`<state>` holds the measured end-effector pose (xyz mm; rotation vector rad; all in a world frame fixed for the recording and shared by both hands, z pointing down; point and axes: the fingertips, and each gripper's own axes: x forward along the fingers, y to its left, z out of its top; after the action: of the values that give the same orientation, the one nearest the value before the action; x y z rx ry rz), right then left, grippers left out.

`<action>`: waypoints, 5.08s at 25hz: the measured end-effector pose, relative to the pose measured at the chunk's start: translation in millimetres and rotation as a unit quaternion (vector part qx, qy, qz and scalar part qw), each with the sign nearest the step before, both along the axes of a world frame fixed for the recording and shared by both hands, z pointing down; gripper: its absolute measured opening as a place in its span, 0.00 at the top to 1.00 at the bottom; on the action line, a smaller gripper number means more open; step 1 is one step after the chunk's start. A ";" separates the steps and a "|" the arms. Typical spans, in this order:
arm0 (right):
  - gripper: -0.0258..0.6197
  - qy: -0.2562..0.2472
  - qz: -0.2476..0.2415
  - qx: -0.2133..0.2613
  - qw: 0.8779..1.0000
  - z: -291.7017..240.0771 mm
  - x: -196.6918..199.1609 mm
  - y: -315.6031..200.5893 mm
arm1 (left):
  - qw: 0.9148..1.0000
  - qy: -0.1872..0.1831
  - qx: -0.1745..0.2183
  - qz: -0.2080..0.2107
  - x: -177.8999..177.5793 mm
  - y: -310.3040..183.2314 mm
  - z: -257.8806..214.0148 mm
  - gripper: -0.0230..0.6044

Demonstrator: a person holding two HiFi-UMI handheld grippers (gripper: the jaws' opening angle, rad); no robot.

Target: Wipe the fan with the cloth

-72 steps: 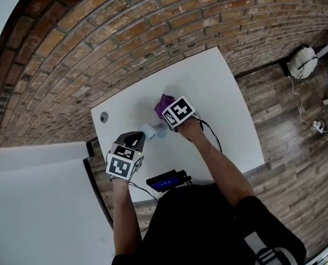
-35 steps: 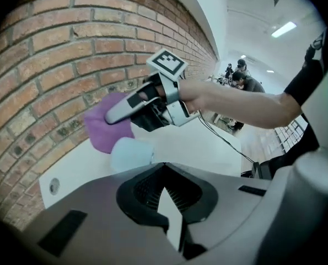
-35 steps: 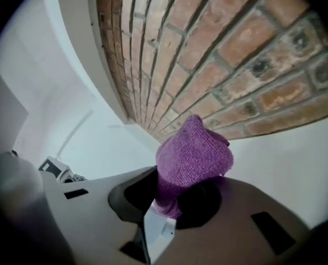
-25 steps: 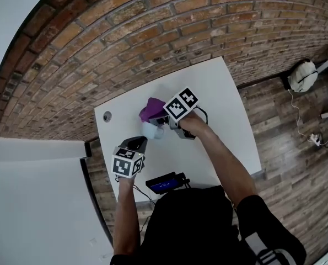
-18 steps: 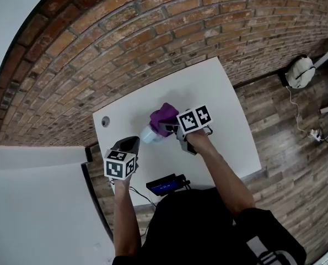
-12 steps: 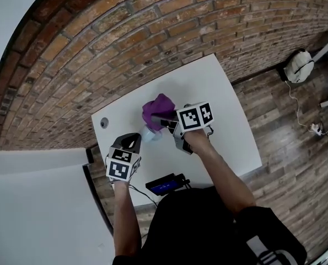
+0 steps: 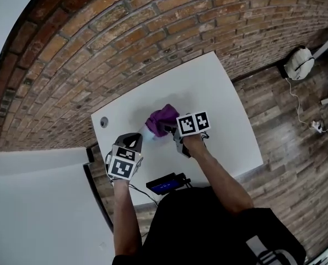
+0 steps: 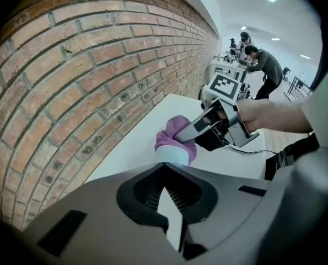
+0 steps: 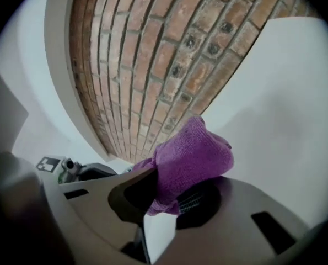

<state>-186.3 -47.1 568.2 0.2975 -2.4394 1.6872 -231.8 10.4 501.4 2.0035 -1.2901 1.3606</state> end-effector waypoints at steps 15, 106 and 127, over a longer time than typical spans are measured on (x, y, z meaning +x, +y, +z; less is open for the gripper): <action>0.84 0.167 -0.092 0.054 0.980 82.0 -15.7 25.5 | 1.000 0.023 0.012 -0.013 0.7 -2.6 -1.6 0.96; 0.84 0.066 -0.011 0.328 0.942 -124.9 40.1 23.7 | 0.541 0.775 0.293 -0.143 -2.3 -18.2 -151.1 0.64; 0.84 0.241 -0.010 0.157 0.958 8.4 203.7 49.3 | 0.907 0.109 0.225 -0.339 -19.1 -76.3 119.8 0.63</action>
<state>17.4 2.2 576.6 0.6378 -2.3031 1.0487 -250.8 -65.9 621.2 1.6213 -2.0550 0.5273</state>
